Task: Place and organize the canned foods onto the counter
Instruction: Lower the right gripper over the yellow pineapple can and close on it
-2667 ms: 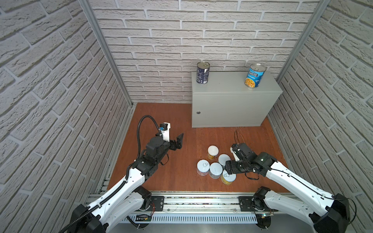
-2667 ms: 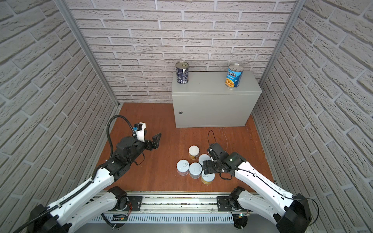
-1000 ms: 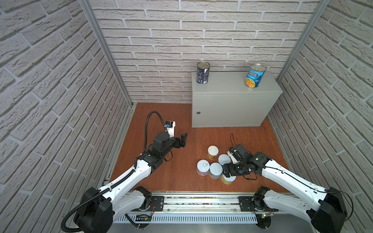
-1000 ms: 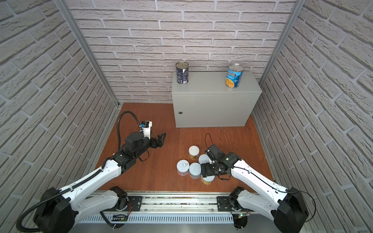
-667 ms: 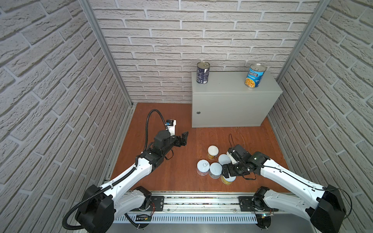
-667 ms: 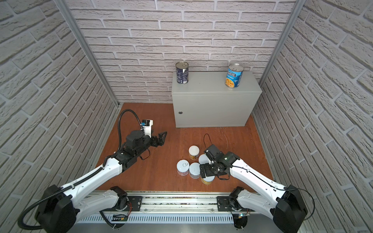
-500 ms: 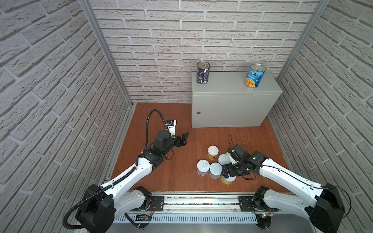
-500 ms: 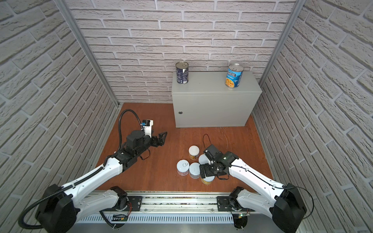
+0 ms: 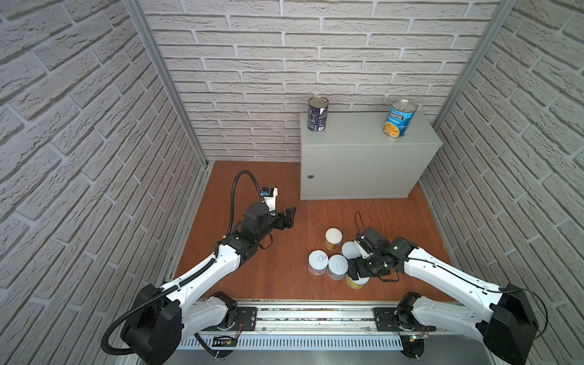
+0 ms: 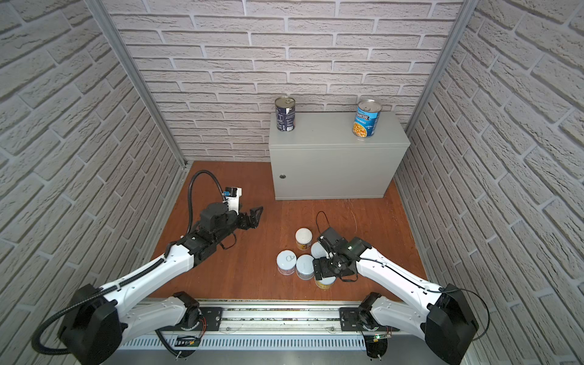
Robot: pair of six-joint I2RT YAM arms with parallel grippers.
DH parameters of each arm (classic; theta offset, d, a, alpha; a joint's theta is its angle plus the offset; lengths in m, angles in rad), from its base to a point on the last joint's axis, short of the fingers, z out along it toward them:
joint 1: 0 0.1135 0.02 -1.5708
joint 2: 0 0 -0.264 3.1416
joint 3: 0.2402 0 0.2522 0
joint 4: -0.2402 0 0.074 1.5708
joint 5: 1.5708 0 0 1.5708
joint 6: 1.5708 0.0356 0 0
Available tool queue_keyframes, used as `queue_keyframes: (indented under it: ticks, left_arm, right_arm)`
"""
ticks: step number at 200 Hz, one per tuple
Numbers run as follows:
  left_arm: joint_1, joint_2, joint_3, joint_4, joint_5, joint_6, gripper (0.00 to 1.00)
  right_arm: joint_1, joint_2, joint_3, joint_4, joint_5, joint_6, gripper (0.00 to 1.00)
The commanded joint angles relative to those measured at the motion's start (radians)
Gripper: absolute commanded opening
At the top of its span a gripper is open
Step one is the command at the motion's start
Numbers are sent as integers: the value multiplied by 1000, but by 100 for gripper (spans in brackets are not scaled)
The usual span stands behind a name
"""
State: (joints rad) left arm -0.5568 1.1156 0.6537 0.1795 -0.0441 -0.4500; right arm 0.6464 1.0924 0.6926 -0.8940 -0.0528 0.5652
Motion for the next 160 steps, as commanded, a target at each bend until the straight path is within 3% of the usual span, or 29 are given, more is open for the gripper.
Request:
queue_keyframes:
  ticks: [1, 160]
  left_arm:
    - [-3, -3, 30, 22, 5, -9, 98]
    - [-3, -24, 24, 1, -9, 3, 98]
  right_arm:
    - [12, -8, -11, -2, 30, 13, 92]
    - [54, 47, -8, 24, 59, 37, 94]
